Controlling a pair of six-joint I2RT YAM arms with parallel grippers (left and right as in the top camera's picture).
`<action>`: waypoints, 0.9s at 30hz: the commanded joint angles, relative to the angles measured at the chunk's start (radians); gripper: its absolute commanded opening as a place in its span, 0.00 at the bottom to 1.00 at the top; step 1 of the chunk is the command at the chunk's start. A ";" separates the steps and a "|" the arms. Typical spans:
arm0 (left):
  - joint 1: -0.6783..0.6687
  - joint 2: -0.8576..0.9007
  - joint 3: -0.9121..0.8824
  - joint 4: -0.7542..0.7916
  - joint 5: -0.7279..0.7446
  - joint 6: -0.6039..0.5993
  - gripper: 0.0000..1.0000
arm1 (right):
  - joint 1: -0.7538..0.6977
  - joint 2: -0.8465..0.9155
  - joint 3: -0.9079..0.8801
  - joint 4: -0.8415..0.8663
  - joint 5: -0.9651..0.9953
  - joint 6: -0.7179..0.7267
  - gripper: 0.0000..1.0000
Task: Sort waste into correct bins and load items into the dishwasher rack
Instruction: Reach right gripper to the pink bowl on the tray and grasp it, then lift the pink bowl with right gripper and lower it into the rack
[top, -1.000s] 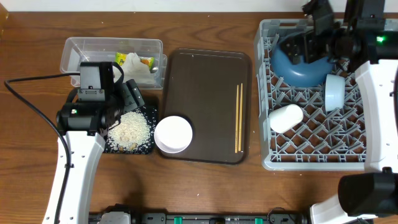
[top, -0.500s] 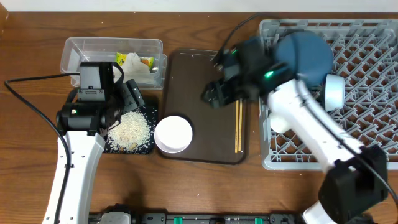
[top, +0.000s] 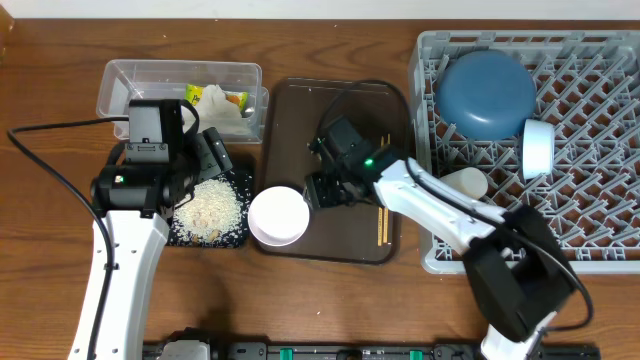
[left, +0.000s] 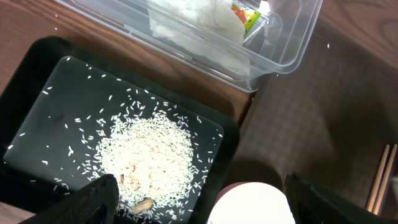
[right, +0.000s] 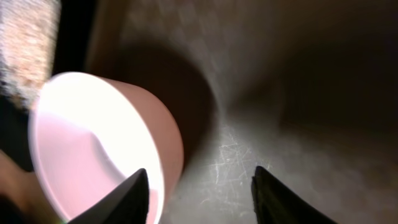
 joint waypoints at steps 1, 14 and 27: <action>0.004 0.005 0.011 0.000 -0.005 -0.005 0.88 | 0.005 0.027 -0.004 0.003 -0.022 0.025 0.46; 0.004 0.005 0.011 0.000 -0.005 -0.005 0.88 | 0.050 0.032 -0.004 -0.029 -0.011 0.024 0.09; 0.004 0.005 0.011 0.000 -0.005 -0.005 0.88 | 0.021 -0.021 -0.003 -0.073 0.005 -0.014 0.01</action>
